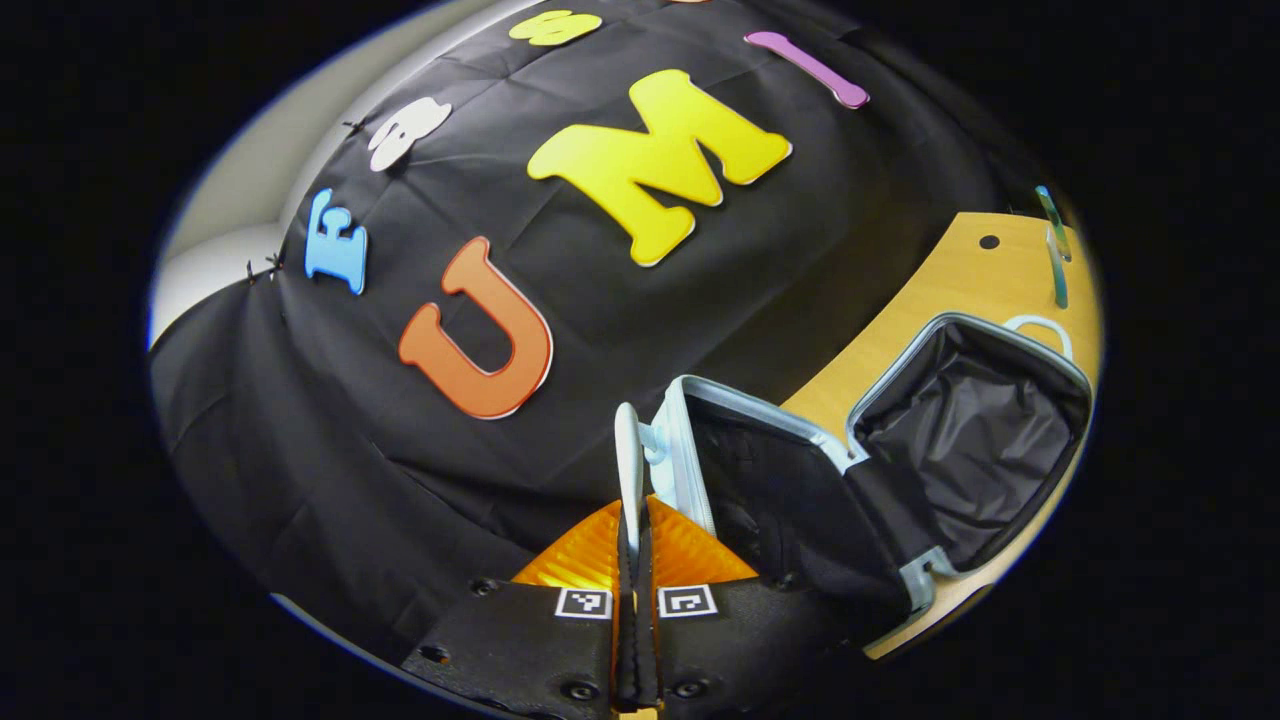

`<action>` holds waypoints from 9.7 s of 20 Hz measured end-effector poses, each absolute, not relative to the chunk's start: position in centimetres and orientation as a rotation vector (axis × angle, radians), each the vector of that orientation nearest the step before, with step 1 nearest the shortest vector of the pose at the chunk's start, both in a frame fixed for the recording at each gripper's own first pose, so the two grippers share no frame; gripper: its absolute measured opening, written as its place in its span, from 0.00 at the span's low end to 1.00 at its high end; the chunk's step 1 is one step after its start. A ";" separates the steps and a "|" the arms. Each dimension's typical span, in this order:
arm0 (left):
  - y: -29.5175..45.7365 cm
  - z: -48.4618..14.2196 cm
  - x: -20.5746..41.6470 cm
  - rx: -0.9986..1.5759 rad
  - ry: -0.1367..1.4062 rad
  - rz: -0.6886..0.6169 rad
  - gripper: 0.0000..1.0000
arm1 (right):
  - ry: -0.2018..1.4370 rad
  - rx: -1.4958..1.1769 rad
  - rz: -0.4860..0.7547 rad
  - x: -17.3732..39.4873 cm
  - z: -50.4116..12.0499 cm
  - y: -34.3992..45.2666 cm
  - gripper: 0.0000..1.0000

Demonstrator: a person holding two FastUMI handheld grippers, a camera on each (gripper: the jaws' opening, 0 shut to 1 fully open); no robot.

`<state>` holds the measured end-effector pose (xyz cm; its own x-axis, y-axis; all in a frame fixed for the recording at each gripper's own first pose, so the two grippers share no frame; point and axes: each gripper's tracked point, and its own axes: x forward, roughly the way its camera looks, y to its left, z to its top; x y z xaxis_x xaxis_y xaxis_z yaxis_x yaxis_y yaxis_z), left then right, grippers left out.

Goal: First open the suitcase, pack the skin care products into it, and then close the suitcase.

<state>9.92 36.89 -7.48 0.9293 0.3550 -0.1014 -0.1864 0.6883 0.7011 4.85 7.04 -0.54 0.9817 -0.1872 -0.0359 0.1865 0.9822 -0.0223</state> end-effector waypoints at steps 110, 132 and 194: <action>14.6 -28.6 8.7 0.065 0.802 0.035 0.46 | 0.433 0.100 0.095 6.0 -18.7 4.8 0.35; 14.6 -28.8 9.1 0.050 0.848 0.057 0.77 | 0.464 0.108 0.195 4.9 -17.0 12.3 0.35; 48.3 -29.2 9.8 -0.958 0.340 0.274 0.64 | 0.449 0.131 0.258 0.7 -4.7 23.6 0.80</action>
<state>9.80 48.25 -29.15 0.9130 0.0776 -0.4004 -0.3746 0.5481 -0.7478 0.66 23.57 -4.74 0.8690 0.2746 -0.4117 -0.2172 0.9591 0.1812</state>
